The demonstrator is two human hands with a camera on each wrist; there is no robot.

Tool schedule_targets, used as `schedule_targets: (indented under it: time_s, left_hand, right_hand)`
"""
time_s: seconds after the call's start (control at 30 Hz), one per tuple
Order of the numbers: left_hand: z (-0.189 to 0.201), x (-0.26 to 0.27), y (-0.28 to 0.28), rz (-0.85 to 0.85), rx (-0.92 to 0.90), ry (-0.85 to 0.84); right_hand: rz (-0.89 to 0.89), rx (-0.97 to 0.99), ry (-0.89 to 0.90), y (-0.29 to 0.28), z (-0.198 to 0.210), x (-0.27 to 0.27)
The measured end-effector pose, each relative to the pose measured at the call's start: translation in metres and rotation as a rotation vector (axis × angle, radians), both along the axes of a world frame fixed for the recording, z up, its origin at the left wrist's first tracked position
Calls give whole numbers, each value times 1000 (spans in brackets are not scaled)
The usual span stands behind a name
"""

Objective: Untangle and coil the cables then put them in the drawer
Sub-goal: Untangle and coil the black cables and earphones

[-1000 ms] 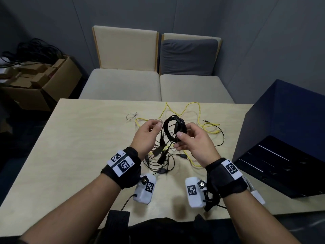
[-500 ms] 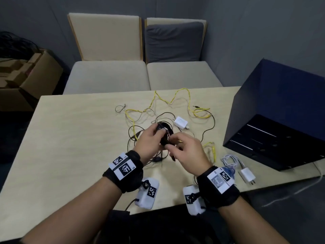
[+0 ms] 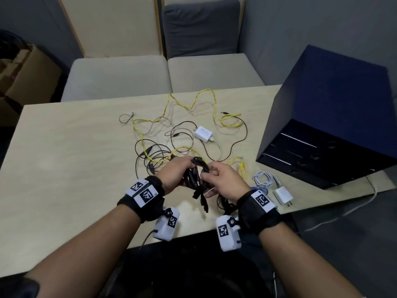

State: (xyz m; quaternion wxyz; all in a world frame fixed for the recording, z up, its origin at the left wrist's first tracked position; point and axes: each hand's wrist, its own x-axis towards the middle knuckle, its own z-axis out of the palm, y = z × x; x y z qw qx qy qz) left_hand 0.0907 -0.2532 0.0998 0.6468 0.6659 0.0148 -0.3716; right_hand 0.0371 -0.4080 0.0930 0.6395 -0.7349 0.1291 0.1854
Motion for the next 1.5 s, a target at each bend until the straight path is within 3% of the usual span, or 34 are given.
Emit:
schedule_targets:
  time_s: [0.17,0.27,0.5,0.67,0.83,0.97,1.33,1.5]
  left_hand:
    - [-27,-14,-18,54,228,-105]
    - [-47,-24,-24,106,270,-47]
    - [-87,-32,-26,122,418,-19]
    - [-104,-22,-27,78,489,-110]
    - [-119,-11,-25,18,614,-229]
    - [-131,-11,-24,-70,694,-295]
    - [-130,-15,-20,-184,716,-293]
    - [-123,-18,-22,-199,742,-272]
  right_hand:
    - [-157,-28,118,-14,-26,2]
    - [-216,23,221,-17,-49,3]
    - [-165,-90,377,-9,-87,-1]
    - [-83,-320,347,-7,-99,6]
    - [92,-669,344,-6,-103,14]
    - [129,-764,342,1,-103,11]
    - [-17,-695,288,-10,-103,15]
    - [21,-655,253,-13,-103,11]
